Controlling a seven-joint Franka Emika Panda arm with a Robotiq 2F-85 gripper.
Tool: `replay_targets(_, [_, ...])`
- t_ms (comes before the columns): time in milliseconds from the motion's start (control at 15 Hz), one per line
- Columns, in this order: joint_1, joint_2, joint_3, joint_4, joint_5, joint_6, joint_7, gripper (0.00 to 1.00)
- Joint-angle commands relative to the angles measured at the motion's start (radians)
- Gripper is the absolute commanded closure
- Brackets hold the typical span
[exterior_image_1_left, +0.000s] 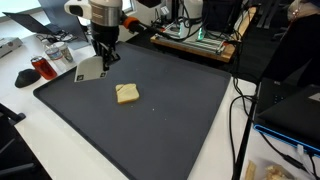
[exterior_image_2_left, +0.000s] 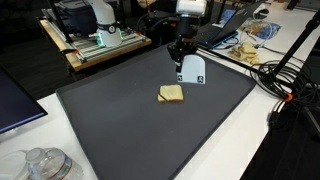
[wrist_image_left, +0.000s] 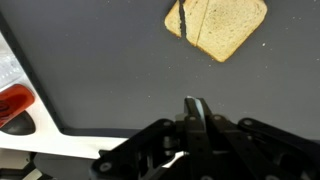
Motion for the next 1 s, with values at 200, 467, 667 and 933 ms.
replay_targets(200, [-0.173, -0.082, 0.095, -0.117, 0.495, 0.038, -0.494, 0.99])
replay_targets(467, [-0.232, -0.099, 0.114, -0.117, 0.706, -0.069, -0.679, 0.99])
replay_targets(667, [-0.264, -0.103, 0.112, -0.111, 0.817, -0.107, -0.79, 0.99])
replay_targets(933, [-0.348, -0.091, 0.111, -0.116, 1.022, -0.176, -1.035, 0.99])
